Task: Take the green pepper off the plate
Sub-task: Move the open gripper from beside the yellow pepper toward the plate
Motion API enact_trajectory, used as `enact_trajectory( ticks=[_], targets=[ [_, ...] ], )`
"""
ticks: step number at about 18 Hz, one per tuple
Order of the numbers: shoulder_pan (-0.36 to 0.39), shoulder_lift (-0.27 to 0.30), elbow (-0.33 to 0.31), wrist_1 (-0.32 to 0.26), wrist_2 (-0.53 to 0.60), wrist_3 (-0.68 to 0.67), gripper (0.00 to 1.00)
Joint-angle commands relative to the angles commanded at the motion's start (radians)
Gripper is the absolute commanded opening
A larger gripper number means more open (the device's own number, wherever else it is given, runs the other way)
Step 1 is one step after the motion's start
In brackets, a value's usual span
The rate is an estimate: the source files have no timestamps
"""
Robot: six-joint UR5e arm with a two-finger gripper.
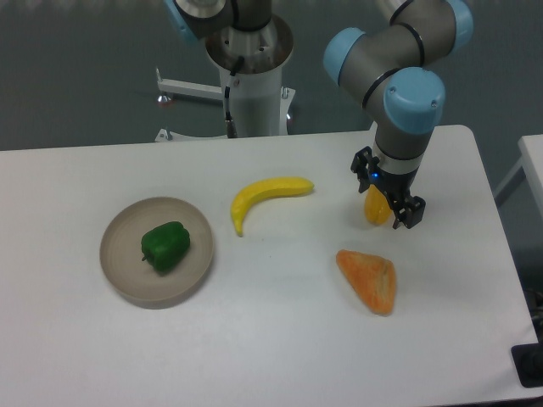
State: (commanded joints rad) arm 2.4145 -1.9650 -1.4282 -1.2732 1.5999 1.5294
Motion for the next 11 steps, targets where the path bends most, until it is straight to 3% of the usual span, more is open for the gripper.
enact_trajectory(
  ticks=[4, 8, 11],
  targets=[
    [-0.009, 0.000, 0.006, -0.002, -0.012, -0.011, 1.00],
    [-0.052, 0.040, -0.034, -0.006, -0.025, -0.069, 1.00],
    [-0.177, 0.051, -0.043, -0.002, -0.020, -0.309, 1.00]
  ],
)
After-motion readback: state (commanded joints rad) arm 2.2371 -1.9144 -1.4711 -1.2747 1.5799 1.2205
